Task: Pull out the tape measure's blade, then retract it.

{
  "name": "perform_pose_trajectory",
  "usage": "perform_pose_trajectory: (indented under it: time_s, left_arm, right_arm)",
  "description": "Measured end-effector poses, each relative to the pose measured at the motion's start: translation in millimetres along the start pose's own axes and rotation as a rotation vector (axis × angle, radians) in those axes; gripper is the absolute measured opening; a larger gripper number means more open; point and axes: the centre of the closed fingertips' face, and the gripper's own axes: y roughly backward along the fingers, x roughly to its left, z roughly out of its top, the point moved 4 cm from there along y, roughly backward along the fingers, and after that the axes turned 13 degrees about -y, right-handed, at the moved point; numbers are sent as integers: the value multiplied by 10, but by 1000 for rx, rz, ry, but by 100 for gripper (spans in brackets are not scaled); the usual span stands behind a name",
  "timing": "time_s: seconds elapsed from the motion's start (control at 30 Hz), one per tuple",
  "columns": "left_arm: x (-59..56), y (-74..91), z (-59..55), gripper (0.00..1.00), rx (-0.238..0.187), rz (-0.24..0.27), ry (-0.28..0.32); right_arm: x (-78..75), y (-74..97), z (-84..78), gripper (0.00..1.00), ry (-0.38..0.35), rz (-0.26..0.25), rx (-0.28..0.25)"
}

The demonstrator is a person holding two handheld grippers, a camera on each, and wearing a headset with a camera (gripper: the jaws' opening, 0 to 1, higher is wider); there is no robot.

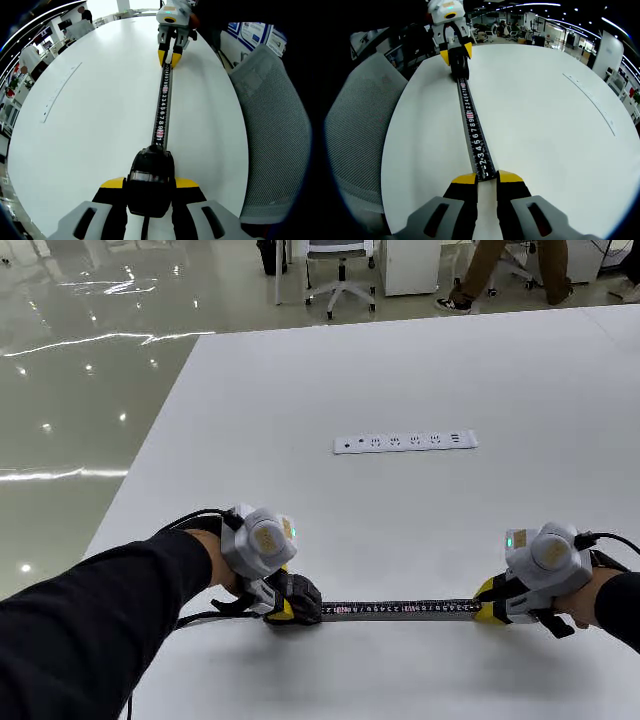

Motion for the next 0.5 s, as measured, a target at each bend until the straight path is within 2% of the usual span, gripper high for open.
perform_pose_trajectory:
  time_s: [0.5]
  left_arm:
    - [-6,0,4,30,-1,4,-1]
  right_arm:
    - [3,25,-29,8,-2,-5,7]
